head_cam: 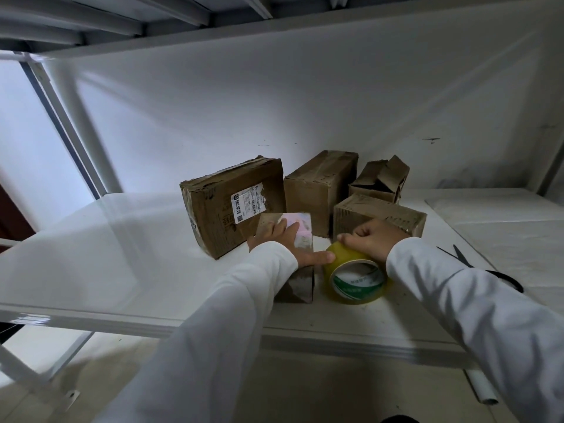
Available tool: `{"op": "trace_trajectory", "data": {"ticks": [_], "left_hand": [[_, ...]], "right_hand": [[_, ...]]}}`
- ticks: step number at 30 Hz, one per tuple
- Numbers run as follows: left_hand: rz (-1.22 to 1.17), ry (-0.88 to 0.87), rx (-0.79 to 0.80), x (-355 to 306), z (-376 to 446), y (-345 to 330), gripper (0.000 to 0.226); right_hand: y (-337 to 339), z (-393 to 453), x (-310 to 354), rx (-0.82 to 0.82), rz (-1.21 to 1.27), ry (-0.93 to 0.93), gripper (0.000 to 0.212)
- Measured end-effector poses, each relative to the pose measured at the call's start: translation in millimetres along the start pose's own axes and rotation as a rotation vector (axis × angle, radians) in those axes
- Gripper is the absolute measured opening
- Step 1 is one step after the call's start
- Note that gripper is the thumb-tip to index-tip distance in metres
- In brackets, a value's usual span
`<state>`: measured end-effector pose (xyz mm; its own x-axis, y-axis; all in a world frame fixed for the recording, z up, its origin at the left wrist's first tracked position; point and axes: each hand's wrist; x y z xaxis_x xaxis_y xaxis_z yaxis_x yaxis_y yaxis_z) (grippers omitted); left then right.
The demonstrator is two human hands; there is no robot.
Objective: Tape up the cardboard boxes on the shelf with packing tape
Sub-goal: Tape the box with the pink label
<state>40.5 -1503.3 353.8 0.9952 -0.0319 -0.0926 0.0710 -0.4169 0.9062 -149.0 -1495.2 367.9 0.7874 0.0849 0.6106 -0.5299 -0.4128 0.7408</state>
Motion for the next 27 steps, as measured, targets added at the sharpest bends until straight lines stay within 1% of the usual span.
{"op": "trace_trajectory", "data": {"ticks": [3,5,6,7,8,10,11,12,13,14,15,16,17,19,21,23,25,27], "left_hand": [[0.005,-0.001,-0.004,2,5,-1,0.109],[0.013,0.004,-0.012,2,7,-1,0.112],[0.006,0.006,-0.012,2,8,-2,0.113],[-0.008,0.012,-0.009,3,9,-2,0.115],[-0.027,0.015,-0.006,4,12,-4,0.122],[-0.046,0.02,-0.007,5,17,-7,0.143],[-0.049,0.025,-0.009,5,19,-8,0.149],[-0.049,0.033,-0.011,5,20,-9,0.15],[-0.051,0.041,-0.012,4,19,-8,0.148],[-0.056,0.048,-0.018,4,18,-8,0.144],[-0.053,0.051,-0.024,4,16,-8,0.138],[-0.044,0.056,-0.028,2,14,-8,0.132],[-0.043,0.059,-0.027,2,13,-7,0.13],[-0.053,0.06,-0.003,1,10,-6,0.134],[-0.068,0.067,0.011,-1,9,-6,0.134],[-0.069,0.076,0.014,-2,7,-5,0.13],[-0.058,0.08,0.01,-2,6,-5,0.126],[-0.065,0.079,0.023,-2,6,-5,0.126]], "right_hand": [[-1,-4,2,-0.012,-0.089,-0.01,0.05],[2,-10,7,-0.034,-0.13,-0.015,0.044],[6,-13,9,-0.054,-0.086,-0.003,0.037],[13,-15,11,-0.088,0.032,0.032,0.031],[21,-18,13,-0.136,0.211,0.081,0.029],[39,-27,13,-0.29,0.537,0.179,0.032],[48,-33,10,-0.402,0.626,0.216,0.033],[54,-37,4,-0.527,0.663,0.241,0.033],[59,-41,-4,-0.641,0.645,0.242,0.032],[62,-43,-16,-0.725,0.565,0.197,0.031],[63,-45,-30,-0.769,0.442,0.105,0.029],[64,-45,-47,-0.769,0.291,-0.034,0.028],[65,-46,-64,-0.73,0.157,-0.193,0.028],[62,-48,-95,-0.547,-0.028,-0.474,0.027],[52,-47,-115,-0.374,-0.167,-0.668,0.041],[41,-46,-125,-0.304,-0.191,-0.784,0.054],[34,-44,-130,-0.276,-0.192,-0.833,0.054],[35,-45,-128,-0.242,-0.224,-0.846,0.048]]}}
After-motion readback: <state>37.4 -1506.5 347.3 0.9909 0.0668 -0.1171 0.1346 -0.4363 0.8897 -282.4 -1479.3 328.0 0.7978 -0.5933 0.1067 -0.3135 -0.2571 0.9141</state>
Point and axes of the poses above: each hand's wrist, its own z-axis towards the middle knuckle, its own y-axis out of the back of the hand, x = y × z, and after that the axes turned 15 degrees about x, right-handed
